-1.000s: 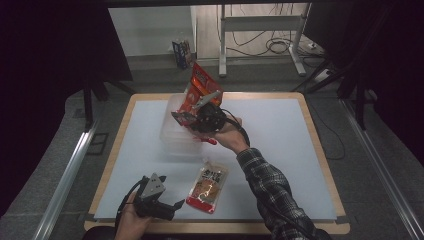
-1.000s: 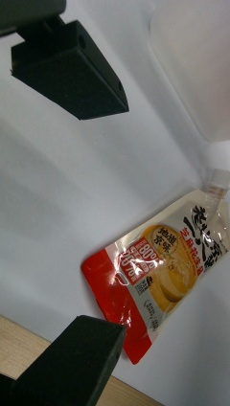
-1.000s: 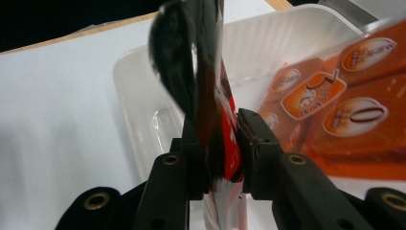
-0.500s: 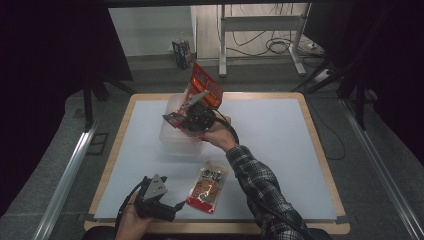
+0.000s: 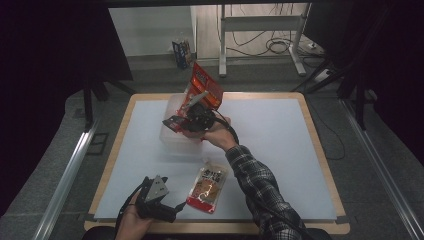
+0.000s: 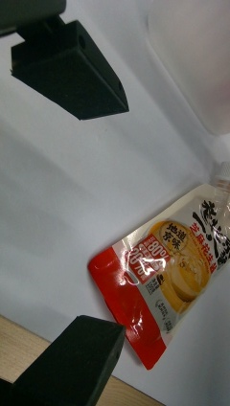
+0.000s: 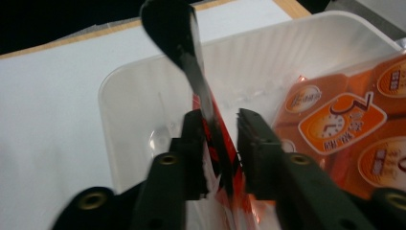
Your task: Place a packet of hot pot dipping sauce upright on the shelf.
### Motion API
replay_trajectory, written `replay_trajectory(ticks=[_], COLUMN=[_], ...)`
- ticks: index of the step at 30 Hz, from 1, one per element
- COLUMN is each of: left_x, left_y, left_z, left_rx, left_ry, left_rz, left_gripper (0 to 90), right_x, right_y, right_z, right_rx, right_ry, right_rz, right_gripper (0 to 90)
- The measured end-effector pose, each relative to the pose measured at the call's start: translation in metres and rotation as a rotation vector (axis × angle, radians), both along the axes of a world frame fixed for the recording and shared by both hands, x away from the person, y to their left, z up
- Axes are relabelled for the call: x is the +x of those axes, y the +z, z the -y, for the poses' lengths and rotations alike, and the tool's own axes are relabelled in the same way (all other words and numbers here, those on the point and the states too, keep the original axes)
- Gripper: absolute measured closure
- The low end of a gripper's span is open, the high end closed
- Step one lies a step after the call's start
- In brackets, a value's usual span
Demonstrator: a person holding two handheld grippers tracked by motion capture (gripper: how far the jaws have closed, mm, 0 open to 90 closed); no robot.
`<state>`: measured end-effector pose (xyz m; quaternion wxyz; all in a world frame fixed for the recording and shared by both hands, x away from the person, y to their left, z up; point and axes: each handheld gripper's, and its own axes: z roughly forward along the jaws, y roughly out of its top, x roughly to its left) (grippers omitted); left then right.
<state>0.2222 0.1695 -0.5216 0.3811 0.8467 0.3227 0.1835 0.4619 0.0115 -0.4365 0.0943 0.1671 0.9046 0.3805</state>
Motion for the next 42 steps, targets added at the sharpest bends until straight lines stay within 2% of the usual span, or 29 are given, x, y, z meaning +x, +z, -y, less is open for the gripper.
replay_trajectory(ticks=[4,11,18,22,25,29,35,42], left_x=[0.0,0.0,0.0,0.0,0.0,0.0,0.001,0.001], left_y=[0.0,-0.001,-0.001,-0.001,-0.001,-0.001,-0.001,-0.001], left_z=[0.001,0.003,0.003,0.003,0.002,0.002,0.001,0.001], left_rx=[0.002,0.007,0.009,0.007,0.008,0.009,0.01,0.011], left_ry=[-0.001,-0.003,-0.002,0.0,0.002,0.003,0.007,0.007], left_rz=[-0.001,0.002,0.003,0.002,0.003,0.002,-0.001,-0.002], left_gripper=[1.2,1.2,1.2,1.1,1.1,1.1,1.1,1.1], right_x=[-0.004,-0.008,-0.013,-0.011,-0.011,-0.011,-0.009,-0.008], right_y=[0.005,0.008,0.005,-0.002,-0.007,-0.014,-0.018,-0.018], right_z=[0.012,0.04,0.061,0.067,0.065,0.057,0.044,0.028], right_rx=[0.001,-0.009,-0.032,-0.05,-0.069,-0.093,-0.076,-0.09], right_ry=[-0.018,-0.042,-0.061,-0.068,-0.07,-0.072,-0.068,-0.058], right_rz=[0.007,-0.003,-0.014,-0.033,-0.03,-0.02,-0.022,-0.013], right_gripper=[60.5,58.7,65.5,78.8,88.4,88.8,88.8,88.8])
